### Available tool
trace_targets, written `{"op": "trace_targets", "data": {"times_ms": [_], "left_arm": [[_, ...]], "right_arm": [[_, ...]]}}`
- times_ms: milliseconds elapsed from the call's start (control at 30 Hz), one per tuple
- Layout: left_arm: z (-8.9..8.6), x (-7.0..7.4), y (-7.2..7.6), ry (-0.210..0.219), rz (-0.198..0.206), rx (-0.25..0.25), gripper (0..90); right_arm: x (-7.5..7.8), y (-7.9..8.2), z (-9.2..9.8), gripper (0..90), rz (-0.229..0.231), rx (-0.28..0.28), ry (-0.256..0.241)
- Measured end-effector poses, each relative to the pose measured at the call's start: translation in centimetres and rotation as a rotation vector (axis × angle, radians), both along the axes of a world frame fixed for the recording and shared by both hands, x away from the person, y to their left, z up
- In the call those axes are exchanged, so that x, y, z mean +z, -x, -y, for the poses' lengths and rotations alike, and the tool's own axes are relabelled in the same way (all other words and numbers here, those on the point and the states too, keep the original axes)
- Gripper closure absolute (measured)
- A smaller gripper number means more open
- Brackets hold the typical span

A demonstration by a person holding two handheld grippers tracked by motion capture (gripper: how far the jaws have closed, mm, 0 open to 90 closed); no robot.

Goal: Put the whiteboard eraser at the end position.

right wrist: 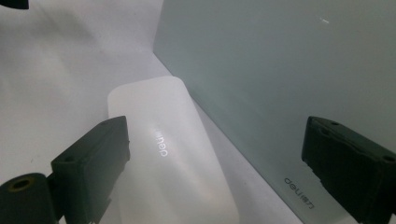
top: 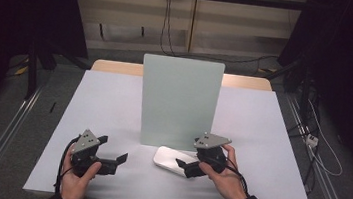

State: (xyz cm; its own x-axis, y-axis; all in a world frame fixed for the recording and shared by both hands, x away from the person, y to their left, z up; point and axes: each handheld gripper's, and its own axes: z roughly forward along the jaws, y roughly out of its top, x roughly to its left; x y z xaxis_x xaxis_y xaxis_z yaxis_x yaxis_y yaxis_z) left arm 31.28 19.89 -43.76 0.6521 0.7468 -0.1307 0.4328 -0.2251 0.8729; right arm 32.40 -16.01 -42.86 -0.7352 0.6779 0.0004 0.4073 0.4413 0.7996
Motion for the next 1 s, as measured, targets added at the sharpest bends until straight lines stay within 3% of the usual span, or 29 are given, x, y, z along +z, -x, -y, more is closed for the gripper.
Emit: {"op": "trace_targets", "data": {"times_ms": [233,1000], "left_arm": [[-0.1,0.0,0.0,-0.006,-0.003,0.012,4.8],[-0.2,0.0,0.0,-0.005,-0.007,0.025,5.0]], "right_arm": [[0.2,0.1,1.4,7.3,0.017,-0.073,-0.019],[-0.6,1.6,6.9,5.8,0.027,-0.24,-0.08]]}}
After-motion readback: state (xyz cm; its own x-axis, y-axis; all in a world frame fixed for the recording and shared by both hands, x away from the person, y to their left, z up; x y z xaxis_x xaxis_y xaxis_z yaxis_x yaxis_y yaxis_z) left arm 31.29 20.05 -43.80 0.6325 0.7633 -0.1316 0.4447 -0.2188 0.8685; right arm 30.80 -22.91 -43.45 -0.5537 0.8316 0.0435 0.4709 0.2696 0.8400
